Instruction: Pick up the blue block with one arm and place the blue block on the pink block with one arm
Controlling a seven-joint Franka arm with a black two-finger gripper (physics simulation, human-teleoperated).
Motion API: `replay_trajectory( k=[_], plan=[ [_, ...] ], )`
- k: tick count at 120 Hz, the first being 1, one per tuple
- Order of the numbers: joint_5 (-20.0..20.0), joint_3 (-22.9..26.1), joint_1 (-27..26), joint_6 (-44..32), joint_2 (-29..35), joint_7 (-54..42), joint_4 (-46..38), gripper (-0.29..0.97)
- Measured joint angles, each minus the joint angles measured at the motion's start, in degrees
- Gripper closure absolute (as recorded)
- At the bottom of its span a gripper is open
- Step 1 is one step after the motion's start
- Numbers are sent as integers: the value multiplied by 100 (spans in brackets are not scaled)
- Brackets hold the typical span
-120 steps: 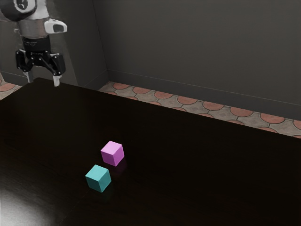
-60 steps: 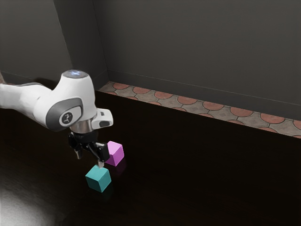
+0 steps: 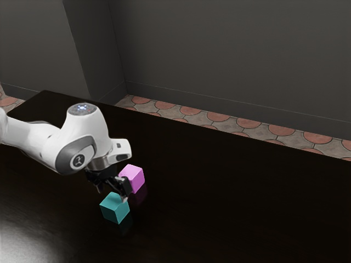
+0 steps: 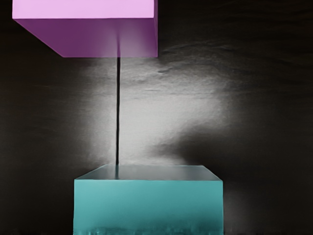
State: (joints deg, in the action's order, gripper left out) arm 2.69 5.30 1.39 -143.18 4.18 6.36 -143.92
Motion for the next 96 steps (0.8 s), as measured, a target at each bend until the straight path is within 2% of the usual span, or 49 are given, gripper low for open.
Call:
replay_trajectory(
  k=[62, 96],
  plan=[
    [215, -1, -6, -346, 15, -714, -189, 0],
    [107, -44, -18, -490, -139, -1073, -191, 0]
  ],
)
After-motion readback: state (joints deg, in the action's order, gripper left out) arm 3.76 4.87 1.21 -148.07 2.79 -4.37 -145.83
